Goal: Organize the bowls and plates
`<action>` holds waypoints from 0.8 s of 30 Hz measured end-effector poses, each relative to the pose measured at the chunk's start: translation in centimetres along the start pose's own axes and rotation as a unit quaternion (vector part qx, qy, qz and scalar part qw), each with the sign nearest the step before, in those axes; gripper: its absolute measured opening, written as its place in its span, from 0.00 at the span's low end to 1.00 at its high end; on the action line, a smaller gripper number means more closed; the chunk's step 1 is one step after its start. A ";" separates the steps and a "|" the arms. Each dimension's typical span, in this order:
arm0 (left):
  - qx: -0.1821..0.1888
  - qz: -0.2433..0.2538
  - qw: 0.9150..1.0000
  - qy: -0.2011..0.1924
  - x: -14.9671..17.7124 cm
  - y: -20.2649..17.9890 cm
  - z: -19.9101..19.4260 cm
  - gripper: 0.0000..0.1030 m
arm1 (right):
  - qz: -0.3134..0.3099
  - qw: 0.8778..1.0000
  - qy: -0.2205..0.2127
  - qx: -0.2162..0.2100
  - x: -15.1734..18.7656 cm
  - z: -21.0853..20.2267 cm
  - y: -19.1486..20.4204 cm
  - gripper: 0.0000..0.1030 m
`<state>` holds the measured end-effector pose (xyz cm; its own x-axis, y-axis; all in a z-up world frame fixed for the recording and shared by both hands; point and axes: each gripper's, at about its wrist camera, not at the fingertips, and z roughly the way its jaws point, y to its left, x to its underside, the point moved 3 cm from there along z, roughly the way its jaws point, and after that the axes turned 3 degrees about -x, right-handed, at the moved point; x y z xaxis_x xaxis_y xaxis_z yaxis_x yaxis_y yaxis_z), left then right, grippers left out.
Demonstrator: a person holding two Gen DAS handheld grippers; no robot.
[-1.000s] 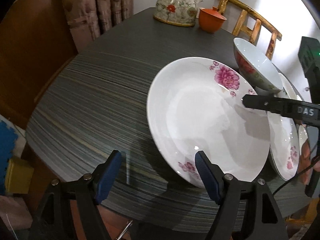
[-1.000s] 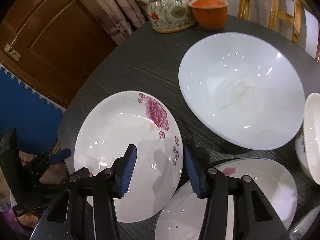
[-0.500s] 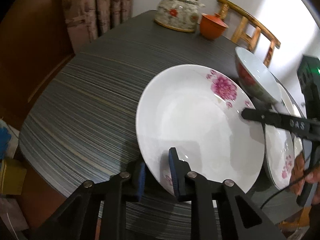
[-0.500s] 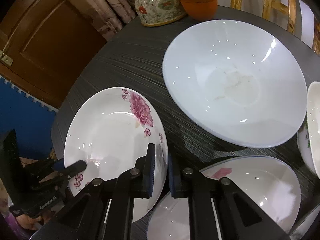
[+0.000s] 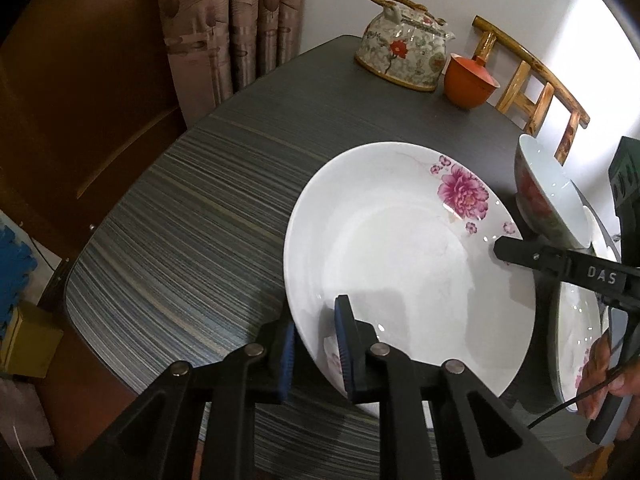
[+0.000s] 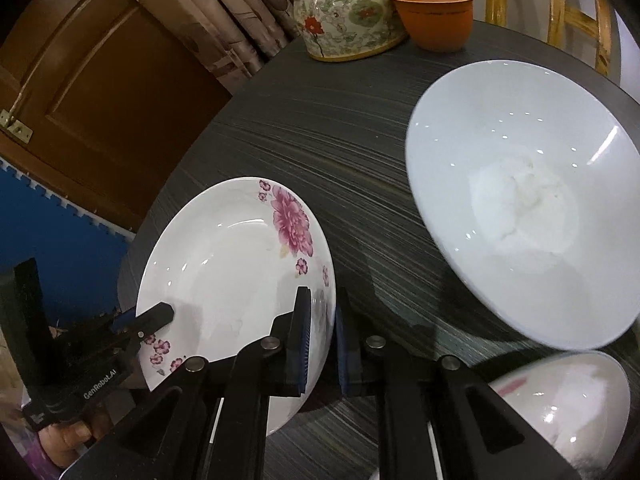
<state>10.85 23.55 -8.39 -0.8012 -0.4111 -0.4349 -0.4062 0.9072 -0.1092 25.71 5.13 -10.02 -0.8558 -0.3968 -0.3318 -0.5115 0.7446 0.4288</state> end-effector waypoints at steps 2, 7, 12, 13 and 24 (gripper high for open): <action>-0.004 0.001 1.000 -0.001 -0.1 -0.2 0.0 0.18 | 0.003 1.000 0.002 0.000 0.0 0.4 -0.1 0.12; -0.042 0.016 0.999 -0.015 0.0 -0.6 -0.6 0.18 | 0.015 1.000 -0.006 -0.014 0.2 0.0 -0.4 0.14; -0.097 0.035 0.994 -0.028 0.2 -0.9 -1.6 0.30 | 0.032 0.998 -0.043 -0.034 1.6 -2.7 -0.8 0.15; -0.102 0.040 0.993 -0.032 0.3 -1.1 -1.9 0.30 | 0.037 0.997 -0.053 -0.045 2.0 -3.6 -1.0 0.15; -0.100 0.091 0.988 -0.080 2.0 -5.3 -6.5 0.30 | 0.047 0.989 -0.138 -0.036 10.2 -14.9 -3.8 0.28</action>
<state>8.56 17.36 -2.90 -0.7965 -0.2087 -0.5675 -0.3532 0.9223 0.1566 17.75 -9.70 -2.54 -0.8516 -0.1584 -0.4997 -0.4429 0.7272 0.5245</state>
